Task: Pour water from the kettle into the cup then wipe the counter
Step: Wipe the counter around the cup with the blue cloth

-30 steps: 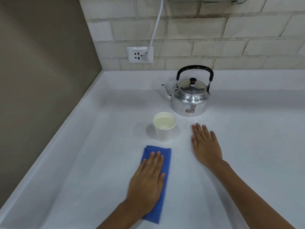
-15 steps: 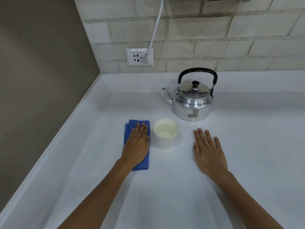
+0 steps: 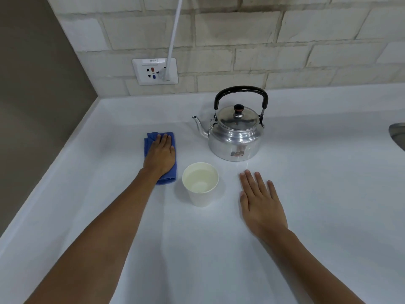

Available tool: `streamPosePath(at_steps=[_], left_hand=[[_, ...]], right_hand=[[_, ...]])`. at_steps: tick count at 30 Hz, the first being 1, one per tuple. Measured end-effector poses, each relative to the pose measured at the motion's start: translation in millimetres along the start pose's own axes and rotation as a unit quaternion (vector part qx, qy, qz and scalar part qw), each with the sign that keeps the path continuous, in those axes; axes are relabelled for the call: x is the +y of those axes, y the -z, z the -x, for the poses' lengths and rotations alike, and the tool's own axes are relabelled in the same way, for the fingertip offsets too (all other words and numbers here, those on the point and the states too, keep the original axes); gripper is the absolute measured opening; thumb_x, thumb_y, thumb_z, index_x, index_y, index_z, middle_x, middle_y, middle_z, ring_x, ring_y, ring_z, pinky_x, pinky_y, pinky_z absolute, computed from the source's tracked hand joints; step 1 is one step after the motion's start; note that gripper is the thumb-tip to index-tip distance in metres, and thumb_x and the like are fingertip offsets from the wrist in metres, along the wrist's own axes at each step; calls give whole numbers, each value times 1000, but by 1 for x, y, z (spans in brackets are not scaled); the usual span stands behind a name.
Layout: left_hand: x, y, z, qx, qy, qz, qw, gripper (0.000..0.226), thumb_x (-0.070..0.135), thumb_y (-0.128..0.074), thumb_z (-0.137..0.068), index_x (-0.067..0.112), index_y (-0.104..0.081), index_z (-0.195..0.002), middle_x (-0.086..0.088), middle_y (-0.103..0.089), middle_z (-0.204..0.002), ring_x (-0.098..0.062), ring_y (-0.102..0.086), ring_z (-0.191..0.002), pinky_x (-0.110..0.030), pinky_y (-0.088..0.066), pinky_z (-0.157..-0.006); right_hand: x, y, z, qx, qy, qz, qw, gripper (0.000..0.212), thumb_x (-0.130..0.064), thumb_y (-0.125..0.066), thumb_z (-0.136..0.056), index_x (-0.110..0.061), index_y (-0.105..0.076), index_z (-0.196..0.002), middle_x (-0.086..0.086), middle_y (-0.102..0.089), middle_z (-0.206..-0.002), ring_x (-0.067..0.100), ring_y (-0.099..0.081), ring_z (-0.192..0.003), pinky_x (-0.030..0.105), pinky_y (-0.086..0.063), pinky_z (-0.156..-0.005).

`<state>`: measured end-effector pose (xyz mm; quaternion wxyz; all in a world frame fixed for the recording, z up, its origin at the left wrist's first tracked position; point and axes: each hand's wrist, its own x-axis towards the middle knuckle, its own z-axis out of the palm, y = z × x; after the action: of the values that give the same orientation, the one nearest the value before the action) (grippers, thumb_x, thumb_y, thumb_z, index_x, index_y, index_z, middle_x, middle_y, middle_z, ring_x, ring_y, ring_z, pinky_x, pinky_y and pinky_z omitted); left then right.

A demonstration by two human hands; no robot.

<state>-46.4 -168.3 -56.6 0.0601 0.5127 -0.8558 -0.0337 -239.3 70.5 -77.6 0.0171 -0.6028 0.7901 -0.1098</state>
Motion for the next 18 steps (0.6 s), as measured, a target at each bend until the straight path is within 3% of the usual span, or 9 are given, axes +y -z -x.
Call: streamPosePath(at_steps=[7,12,18], left_hand=[[15,-5,-13,-44,-67,-15,997,49,20,-20,-99,-2,-13,-142,-17,-15,-154,-31,-9,-143,-41,-11,-118],[17,3,-9,-76,-49,-20,996,52,27,-17,-99,3,-7,-144,-12,-8,-156,-28,-5,-143,-42,-9,-118],[28,22,10,23,-41,18,999,52,28,-19,-99,4,-7,-144,-14,-7,-156,-27,-7,-143,-42,-11,-117]], right_hand=[[1,-1,0,7,5,3,1000,62,-38,7,-85,-22,0,-145,-6,-4,-157,16,3,-144,36,6,-115],[4,-3,-1,-3,4,-3,1000,52,-32,-10,-95,-22,2,-145,-6,-2,-157,15,5,-144,37,5,-117],[4,0,-1,-5,11,-3,1000,51,-31,-13,-97,-21,2,-145,-4,-1,-157,17,5,-144,38,3,-117]])
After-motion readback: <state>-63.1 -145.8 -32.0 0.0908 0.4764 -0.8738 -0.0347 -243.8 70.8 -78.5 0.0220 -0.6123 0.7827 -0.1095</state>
